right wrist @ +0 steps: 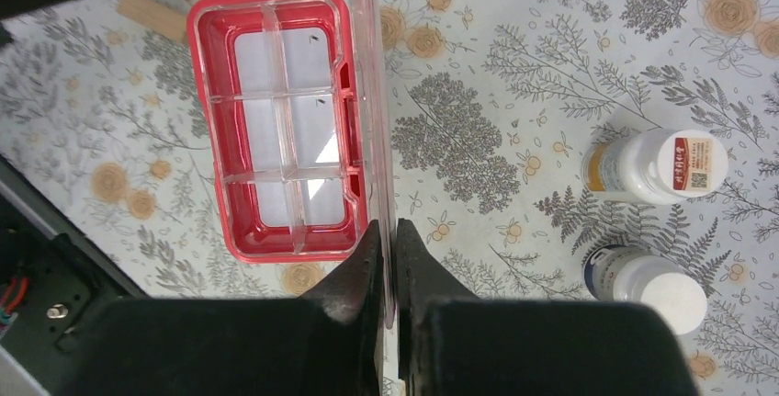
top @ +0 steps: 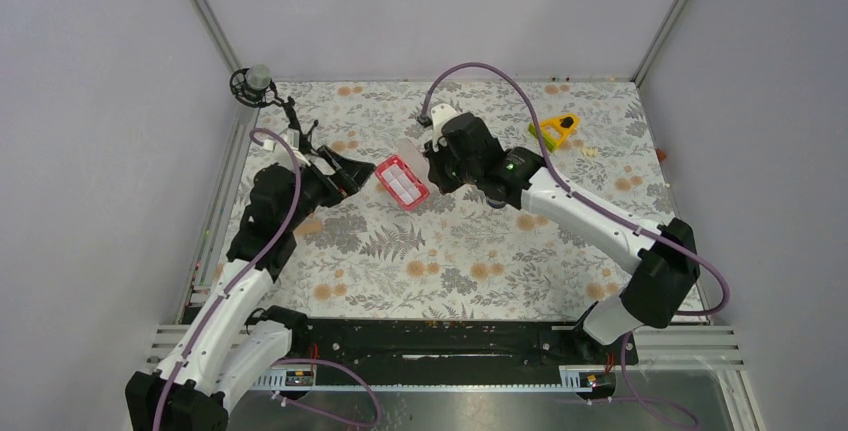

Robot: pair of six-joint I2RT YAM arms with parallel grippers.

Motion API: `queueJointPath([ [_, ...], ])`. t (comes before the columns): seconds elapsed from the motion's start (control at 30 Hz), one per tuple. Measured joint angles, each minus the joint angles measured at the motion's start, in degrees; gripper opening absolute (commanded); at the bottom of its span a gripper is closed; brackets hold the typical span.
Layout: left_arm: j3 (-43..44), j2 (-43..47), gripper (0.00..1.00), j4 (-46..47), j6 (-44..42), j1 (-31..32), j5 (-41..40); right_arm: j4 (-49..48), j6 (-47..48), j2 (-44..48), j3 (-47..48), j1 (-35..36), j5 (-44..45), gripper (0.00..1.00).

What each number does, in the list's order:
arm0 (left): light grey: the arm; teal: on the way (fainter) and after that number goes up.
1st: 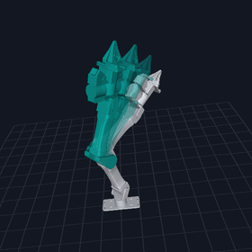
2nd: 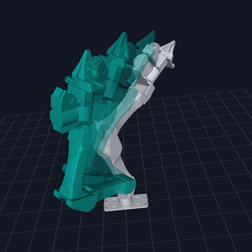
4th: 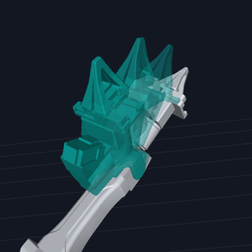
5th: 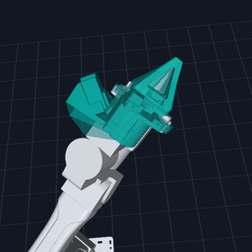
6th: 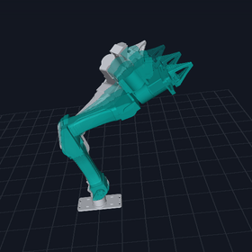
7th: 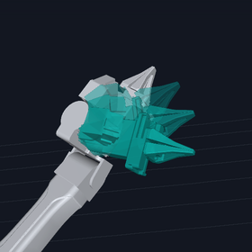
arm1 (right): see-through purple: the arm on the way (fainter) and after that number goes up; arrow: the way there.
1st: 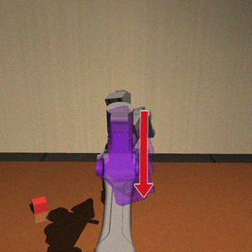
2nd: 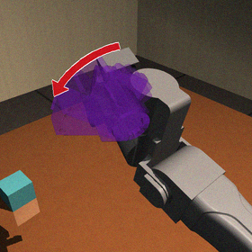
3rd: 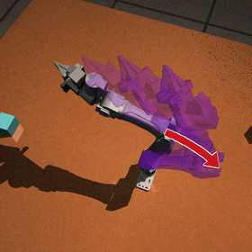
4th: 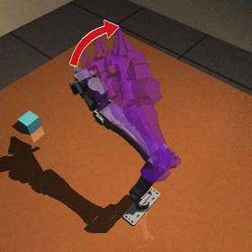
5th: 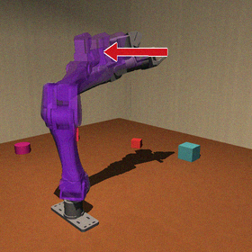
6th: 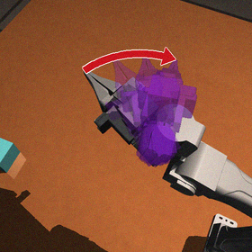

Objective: Sort the pills into containers

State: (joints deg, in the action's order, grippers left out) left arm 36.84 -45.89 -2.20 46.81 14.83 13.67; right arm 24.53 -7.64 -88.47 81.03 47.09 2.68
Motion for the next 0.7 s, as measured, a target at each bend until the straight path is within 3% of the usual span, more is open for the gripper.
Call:
queueJointPath([
  [0.2,-0.4,2.1,0.94,-3.2,-1.8,0.0,-1.2,-6.4,4.0,-3.6,-5.9,0.0,-0.8,0.0],
  [0.7,-4.2,11.3,0.95,-3.8,-5.9,0.0,-5.2,-13.3,14.6,-19.1,-6.3,-0.9,-7.5,0.0],
])
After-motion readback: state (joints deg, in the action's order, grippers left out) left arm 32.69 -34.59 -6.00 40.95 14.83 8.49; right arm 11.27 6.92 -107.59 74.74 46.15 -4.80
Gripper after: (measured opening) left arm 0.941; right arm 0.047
